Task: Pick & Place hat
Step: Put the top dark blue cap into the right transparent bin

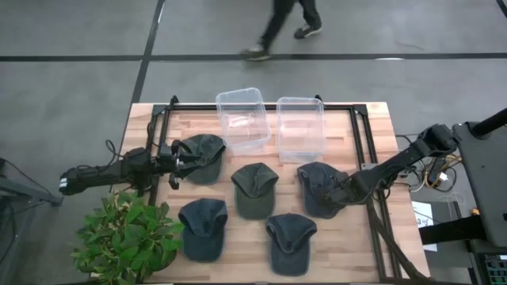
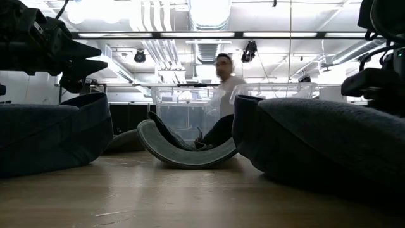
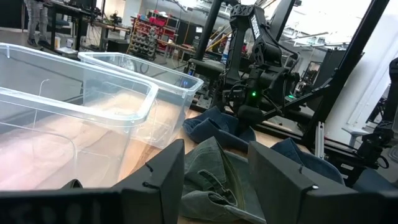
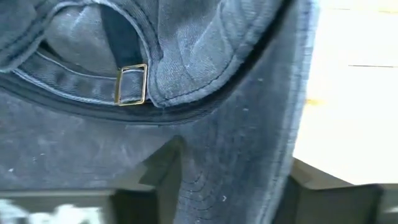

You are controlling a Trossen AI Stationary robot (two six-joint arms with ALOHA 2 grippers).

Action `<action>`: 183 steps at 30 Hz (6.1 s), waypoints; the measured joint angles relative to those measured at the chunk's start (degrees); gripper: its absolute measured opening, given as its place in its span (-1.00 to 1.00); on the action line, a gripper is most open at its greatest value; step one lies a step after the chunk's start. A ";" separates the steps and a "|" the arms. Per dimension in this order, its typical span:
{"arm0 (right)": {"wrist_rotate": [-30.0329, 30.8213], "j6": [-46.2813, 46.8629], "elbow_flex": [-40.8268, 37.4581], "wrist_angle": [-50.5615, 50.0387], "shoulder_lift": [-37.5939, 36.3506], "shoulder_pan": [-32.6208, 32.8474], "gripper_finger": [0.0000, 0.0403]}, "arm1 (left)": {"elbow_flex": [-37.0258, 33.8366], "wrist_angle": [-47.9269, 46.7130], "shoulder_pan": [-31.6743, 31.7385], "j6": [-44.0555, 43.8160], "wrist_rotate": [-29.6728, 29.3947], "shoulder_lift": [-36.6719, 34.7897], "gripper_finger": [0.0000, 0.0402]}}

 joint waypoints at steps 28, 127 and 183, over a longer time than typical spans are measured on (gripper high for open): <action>-1.34 -10.09 30.60 -37.56 -11.16 1.22 -0.94 | 0.00 0.04 0.00 -0.17 0.02 -0.01 -0.15; 52.52 -78.74 24.13 36.74 -14.66 1.85 -0.94 | 0.02 0.13 0.01 -0.15 0.02 0.01 -0.15; 18.36 -57.79 24.11 1.43 -4.07 -43.32 -0.94 | 0.02 0.48 0.02 -0.17 0.00 0.01 -0.15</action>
